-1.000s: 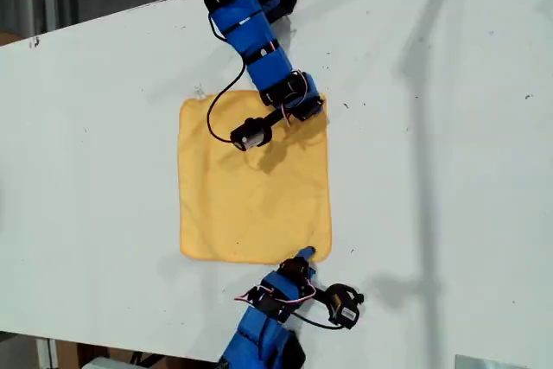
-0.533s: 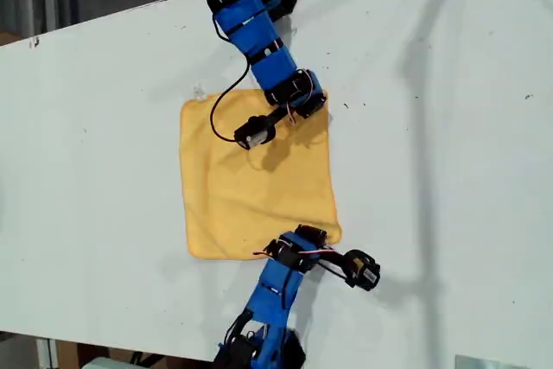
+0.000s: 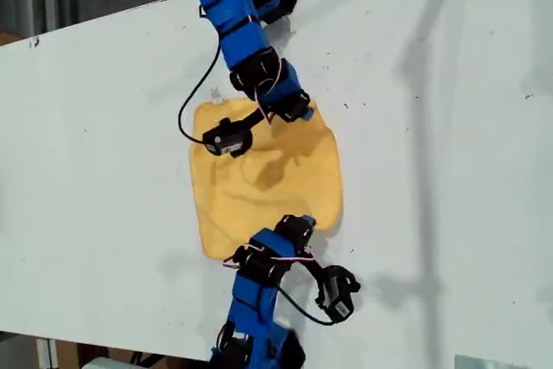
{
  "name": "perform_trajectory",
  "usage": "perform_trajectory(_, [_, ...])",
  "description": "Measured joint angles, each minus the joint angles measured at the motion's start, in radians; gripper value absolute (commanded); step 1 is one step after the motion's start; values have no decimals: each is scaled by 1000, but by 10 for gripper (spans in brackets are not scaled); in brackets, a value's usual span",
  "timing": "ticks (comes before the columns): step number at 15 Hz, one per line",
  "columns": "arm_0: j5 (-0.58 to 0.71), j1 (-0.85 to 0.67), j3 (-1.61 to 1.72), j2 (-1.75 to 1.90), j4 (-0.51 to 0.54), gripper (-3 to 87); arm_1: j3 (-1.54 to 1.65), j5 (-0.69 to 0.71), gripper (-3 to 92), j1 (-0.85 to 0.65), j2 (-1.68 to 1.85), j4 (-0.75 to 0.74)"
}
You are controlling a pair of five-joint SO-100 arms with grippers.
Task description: Grasp corners of a square towel and fold twice.
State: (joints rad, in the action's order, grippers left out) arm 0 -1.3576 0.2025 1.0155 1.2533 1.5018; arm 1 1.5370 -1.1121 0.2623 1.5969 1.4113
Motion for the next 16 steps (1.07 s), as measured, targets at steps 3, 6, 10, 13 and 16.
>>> perform_trajectory(3, [124,-225,167,272,49,-3,43,158,-1,-318,213,31])
perform_trajectory(6, [287,-548,380,614,28,-3,43,321,-1,-716,301,29])
perform_trajectory(10, [451,-976,503,678,-46,-3,18,436,-1,-1043,213,-72])
perform_trajectory(13, [548,-1163,472,506,-124,-2,-192,506,-1,-1137,-57,-117])
perform_trajectory(16, [575,-1227,505,314,-222,-2,-202,514,-1,-1137,-259,-184])
